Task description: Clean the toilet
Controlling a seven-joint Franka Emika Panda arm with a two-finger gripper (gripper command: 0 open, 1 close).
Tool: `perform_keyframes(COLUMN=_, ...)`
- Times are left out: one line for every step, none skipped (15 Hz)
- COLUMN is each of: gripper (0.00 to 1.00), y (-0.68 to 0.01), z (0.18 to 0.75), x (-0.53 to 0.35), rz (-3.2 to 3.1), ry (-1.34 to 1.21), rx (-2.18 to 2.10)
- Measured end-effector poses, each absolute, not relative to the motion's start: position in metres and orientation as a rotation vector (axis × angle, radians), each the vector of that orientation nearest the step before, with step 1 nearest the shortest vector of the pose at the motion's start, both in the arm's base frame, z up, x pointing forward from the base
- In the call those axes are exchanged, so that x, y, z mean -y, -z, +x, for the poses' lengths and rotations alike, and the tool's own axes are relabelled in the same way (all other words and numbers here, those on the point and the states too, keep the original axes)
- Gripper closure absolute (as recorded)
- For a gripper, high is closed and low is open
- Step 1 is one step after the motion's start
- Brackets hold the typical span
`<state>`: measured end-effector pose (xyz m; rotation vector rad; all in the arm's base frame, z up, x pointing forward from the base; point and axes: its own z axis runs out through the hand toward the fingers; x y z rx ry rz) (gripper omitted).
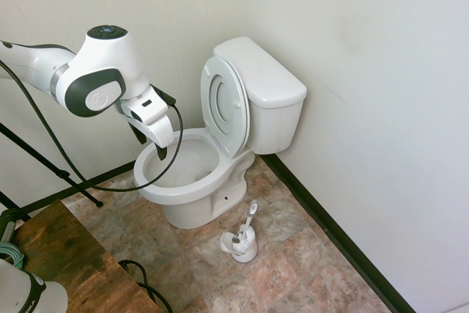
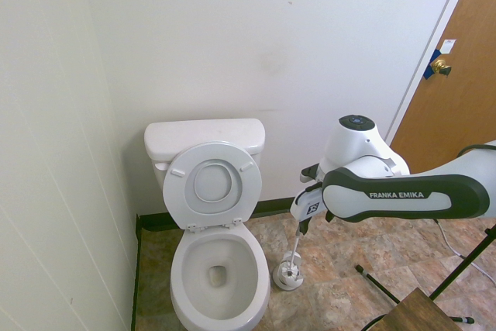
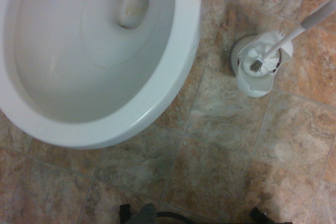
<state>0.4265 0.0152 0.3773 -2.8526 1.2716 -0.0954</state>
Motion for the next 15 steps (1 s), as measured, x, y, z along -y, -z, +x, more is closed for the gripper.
perform_keyframes(gripper=0.00, y=-0.377, z=0.427, x=-0.015, rz=-2.853, ry=0.094, rx=-1.272)
perform_keyframes(gripper=0.00, y=-0.375, z=0.428, x=-0.015, rz=-2.853, ry=0.090, rx=-1.274)
perform_keyframes(gripper=0.00, y=-0.374, z=0.432, x=-0.012, rz=-2.839, ry=0.094, rx=-1.295)
perform_keyframes(gripper=0.00, y=-0.371, z=0.439, x=-0.006, rz=-2.814, ry=0.101, rx=-1.336)
perform_keyframes(gripper=0.00, y=-0.367, z=0.450, x=0.004, rz=-2.780, ry=0.108, rx=-1.397)
perform_keyframes(gripper=0.00, y=-0.358, z=0.465, x=0.019, rz=-2.740, ry=0.127, rx=-1.473)
perform_keyframes(gripper=0.00, y=-0.345, z=0.480, x=0.036, rz=-2.707, ry=0.135, rx=-1.550)
perform_keyframes(gripper=0.00, y=-0.328, z=0.495, x=0.054, rz=-2.674, ry=0.140, rx=-1.632)
perform_keyframes(gripper=0.00, y=-0.307, z=0.508, x=0.071, rz=-2.645, ry=0.140, rx=-1.712)
perform_keyframes(gripper=0.00, y=-0.284, z=0.519, x=0.086, rz=-2.622, ry=0.127, rx=-1.782)
perform_keyframes(gripper=0.00, y=-0.260, z=0.529, x=0.098, rz=-2.602, ry=0.109, rx=-1.839)
perform_keyframes(gripper=0.00, y=-0.235, z=0.540, x=0.108, rz=-2.590, ry=0.090, rx=-1.880)
perform_keyframes(gripper=0.00, y=-0.212, z=0.551, x=0.113, rz=-2.580, ry=0.070, rx=-1.908)
perform_keyframes(gripper=0.00, y=-0.189, z=0.562, x=0.114, rz=-2.564, ry=0.048, rx=-1.932)
perform_keyframes(gripper=0.00, y=-0.165, z=0.572, x=0.114, rz=-2.541, ry=0.023, rx=-1.956)
